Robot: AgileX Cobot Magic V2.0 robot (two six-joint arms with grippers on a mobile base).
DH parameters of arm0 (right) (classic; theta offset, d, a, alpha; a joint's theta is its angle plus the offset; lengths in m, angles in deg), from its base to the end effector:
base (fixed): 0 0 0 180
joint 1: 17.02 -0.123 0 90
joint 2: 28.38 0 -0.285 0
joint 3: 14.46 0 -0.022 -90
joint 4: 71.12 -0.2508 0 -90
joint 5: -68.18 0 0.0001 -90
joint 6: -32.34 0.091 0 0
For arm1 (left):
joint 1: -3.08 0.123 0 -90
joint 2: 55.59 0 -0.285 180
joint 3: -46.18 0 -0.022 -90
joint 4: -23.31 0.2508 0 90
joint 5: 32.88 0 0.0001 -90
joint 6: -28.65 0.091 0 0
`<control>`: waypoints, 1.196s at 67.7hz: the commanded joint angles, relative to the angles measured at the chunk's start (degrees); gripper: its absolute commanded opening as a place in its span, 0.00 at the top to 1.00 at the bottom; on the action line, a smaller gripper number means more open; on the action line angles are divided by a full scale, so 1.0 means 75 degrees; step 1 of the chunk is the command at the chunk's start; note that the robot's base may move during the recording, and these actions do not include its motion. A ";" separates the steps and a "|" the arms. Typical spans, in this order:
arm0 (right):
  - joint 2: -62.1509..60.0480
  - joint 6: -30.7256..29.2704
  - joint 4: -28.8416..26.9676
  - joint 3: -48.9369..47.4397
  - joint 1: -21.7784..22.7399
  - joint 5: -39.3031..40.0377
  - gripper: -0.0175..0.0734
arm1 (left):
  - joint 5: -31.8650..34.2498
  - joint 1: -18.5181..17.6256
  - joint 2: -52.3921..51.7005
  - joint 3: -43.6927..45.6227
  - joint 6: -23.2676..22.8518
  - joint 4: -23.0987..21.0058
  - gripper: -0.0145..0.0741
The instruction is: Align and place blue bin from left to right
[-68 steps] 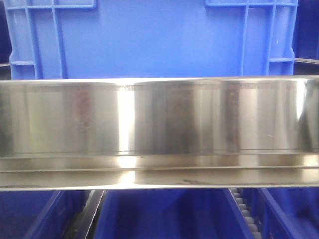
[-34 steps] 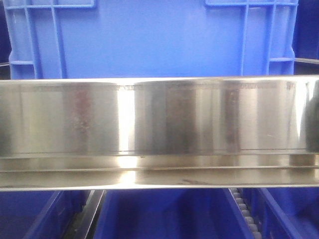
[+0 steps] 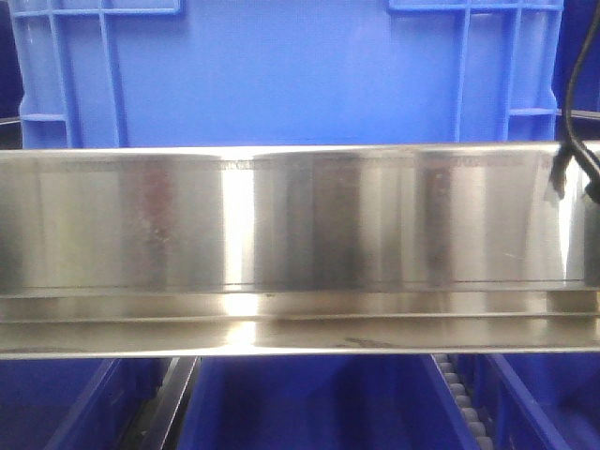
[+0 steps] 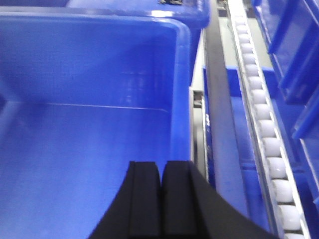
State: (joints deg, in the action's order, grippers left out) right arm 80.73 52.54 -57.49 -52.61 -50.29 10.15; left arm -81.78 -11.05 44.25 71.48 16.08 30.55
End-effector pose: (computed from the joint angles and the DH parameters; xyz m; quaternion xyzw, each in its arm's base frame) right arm 0.3387 0.2005 0.4396 -0.1153 0.8888 0.0870 0.4349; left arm 0.3515 -0.0796 0.4422 0.0260 0.8786 -0.0493 0.4743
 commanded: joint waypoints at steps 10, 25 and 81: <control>0.0038 0.0054 0.0143 -0.0163 0.0013 -0.0203 0.88 | 0.0012 -0.0053 -0.0021 0.0068 -0.0048 -0.0083 0.96; 0.0206 0.0054 0.0143 -0.0176 0.0013 -0.0334 0.56 | -0.0057 -0.0053 -0.0021 0.0068 -0.0048 -0.0082 0.96; 0.0898 0.0054 -0.0274 -0.0176 0.0386 -0.0462 0.46 | -0.0427 -0.0053 -0.0021 0.0068 -0.0048 -0.0082 0.96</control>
State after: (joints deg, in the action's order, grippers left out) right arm 86.67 52.91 -59.21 -53.53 -47.66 6.47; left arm -85.20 -11.05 44.25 71.48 16.08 30.43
